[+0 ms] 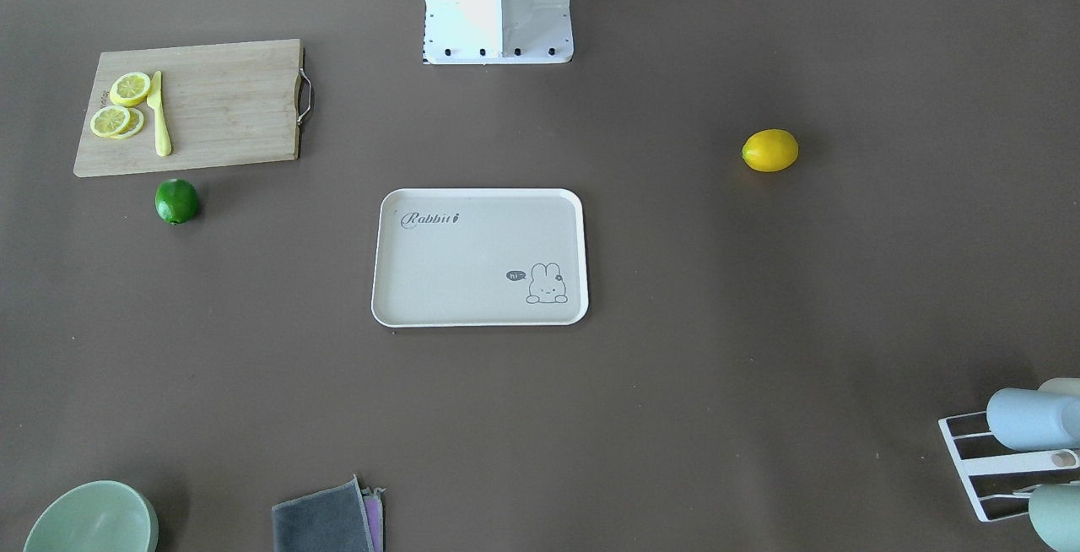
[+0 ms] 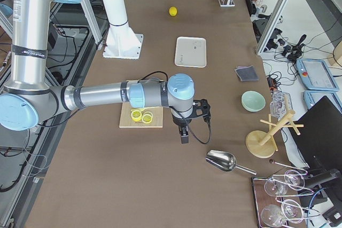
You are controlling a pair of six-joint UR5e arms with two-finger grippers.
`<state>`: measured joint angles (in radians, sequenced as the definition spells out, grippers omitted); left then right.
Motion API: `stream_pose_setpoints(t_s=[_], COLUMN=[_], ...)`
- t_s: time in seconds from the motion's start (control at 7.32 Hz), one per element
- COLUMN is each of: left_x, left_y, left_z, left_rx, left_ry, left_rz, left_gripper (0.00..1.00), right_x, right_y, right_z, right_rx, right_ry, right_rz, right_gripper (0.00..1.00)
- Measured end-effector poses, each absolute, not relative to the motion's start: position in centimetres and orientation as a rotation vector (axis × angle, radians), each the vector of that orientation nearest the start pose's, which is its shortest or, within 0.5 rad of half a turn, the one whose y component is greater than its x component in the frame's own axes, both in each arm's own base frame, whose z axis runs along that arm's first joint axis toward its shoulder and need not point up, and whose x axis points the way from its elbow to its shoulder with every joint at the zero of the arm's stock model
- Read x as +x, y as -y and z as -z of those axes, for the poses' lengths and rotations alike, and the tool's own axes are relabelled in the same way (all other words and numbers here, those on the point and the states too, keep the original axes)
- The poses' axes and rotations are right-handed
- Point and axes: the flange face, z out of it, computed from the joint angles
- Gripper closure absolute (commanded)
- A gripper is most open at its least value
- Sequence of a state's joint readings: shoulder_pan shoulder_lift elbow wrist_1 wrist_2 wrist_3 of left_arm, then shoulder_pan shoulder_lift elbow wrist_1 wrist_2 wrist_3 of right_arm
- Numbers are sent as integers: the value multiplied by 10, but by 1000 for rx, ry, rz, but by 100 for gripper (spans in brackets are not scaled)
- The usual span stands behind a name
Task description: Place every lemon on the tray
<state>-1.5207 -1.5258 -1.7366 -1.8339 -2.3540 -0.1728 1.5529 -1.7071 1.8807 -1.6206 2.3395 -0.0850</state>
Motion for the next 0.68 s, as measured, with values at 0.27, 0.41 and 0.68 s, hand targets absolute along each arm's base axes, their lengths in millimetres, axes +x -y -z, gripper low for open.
stream_pose_setpoints(t_s=[0.27,0.41,0.68], left_x=[-27,-24,-21], left_y=[507,513,515], left_z=[-555,-557,-557], left_rx=[347,356,363], left_ry=[-818,-821,-837], left_rz=[-75,-80,-31], left_gripper=[2,2,2], right_x=[43,35,-1], right_y=[449,452,464], right_z=[-561,-555,-535], right_rx=[160,162,161], right_ry=[788,809,832], right_rz=[179,196,236], right_gripper=[0,0,0])
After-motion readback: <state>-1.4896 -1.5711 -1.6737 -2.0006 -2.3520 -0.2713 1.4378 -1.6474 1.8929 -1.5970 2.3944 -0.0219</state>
